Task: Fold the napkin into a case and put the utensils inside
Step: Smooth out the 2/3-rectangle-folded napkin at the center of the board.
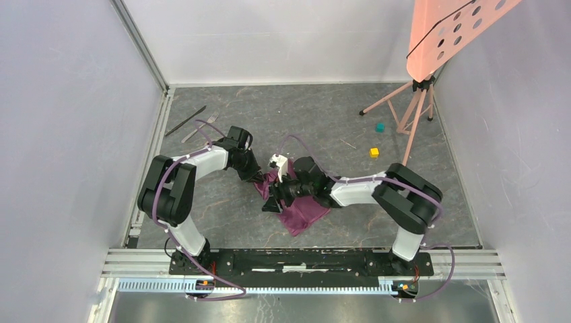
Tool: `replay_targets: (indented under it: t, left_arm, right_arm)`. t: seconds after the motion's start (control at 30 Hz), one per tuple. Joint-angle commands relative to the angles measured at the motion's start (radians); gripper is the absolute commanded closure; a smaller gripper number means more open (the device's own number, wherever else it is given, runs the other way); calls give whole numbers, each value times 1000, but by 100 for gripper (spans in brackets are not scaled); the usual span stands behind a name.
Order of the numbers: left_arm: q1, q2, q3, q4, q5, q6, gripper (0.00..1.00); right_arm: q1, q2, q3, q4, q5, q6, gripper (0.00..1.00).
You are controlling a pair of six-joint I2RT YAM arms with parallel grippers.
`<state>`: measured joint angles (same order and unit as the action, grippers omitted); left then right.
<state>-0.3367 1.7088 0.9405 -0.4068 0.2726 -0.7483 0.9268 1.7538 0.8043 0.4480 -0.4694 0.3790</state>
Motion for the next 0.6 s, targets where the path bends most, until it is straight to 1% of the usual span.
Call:
replay_targets:
  t: [0.0, 0.13, 0.3, 0.43, 0.57]
  left_arm:
    - [0, 32, 20, -25, -3, 66, 80]
    - [0, 36, 27, -31, 0, 73, 80]
    - [0, 40, 24, -36, -4, 72, 80]
    - [1, 44, 19, -35, -10, 74, 80]
    - [1, 53, 26, -41, -16, 75, 80]
  right_arm:
    - [-20, 88, 71, 198, -182, 75, 34]
    - [-32, 155, 82, 203, -208, 76, 34]
    - [-37, 190, 30, 252, -227, 114, 34]
    - [-37, 163, -59, 357, -251, 177, 34]
    - [-36, 112, -167, 406, -249, 198, 34]
